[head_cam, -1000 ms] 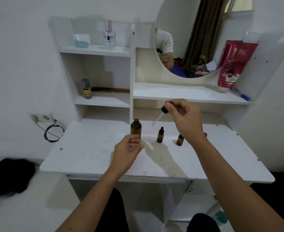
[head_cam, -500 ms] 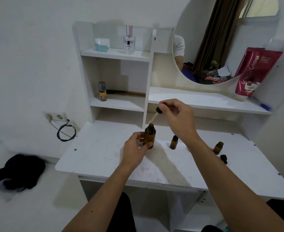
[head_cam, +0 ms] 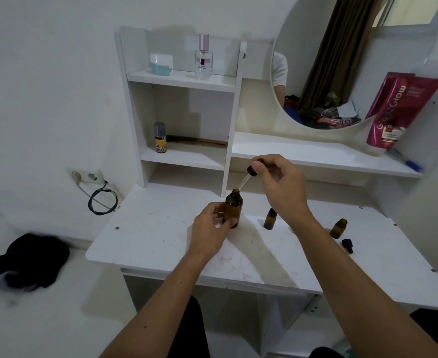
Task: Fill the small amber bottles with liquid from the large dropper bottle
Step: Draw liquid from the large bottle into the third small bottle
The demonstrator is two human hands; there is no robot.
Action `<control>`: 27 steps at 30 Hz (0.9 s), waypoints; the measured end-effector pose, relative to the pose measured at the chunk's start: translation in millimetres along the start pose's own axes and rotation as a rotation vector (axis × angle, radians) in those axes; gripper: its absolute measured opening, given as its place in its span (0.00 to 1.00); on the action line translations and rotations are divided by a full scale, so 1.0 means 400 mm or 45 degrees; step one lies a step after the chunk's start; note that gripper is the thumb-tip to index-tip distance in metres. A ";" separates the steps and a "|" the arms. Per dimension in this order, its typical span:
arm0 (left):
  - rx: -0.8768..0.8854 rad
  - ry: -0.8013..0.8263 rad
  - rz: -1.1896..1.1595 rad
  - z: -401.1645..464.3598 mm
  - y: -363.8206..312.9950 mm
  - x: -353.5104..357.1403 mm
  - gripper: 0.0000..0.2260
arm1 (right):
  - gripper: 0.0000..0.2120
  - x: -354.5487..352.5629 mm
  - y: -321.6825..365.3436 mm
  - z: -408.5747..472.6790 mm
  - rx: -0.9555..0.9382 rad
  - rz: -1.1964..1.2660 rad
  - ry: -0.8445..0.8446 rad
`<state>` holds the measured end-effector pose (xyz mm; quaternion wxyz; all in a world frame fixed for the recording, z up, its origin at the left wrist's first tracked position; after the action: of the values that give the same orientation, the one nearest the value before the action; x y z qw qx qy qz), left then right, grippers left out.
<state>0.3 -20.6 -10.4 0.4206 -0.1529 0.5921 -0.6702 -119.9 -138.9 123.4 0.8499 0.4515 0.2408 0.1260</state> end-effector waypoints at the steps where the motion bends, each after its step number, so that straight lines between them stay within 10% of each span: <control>1: 0.002 0.000 0.000 0.001 0.001 0.000 0.20 | 0.05 0.007 -0.001 0.005 0.006 -0.001 0.007; 27: 0.017 0.008 0.057 0.001 0.012 0.005 0.20 | 0.05 0.056 -0.026 0.007 0.172 -0.203 0.181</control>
<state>1.4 -22.0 -15.4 0.4346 -0.1348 0.5920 -0.6652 -99.3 -136.9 109.3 0.8057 0.4771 0.3435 0.0731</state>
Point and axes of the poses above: each hand's wrist, its own z-axis towards the middle knuckle, its own x-axis out of the palm, y = z × x, the point moved 3 cm from there along z, towards the middle knuckle, and after that the axes turned 6 degrees about x, right-handed, at the moved point
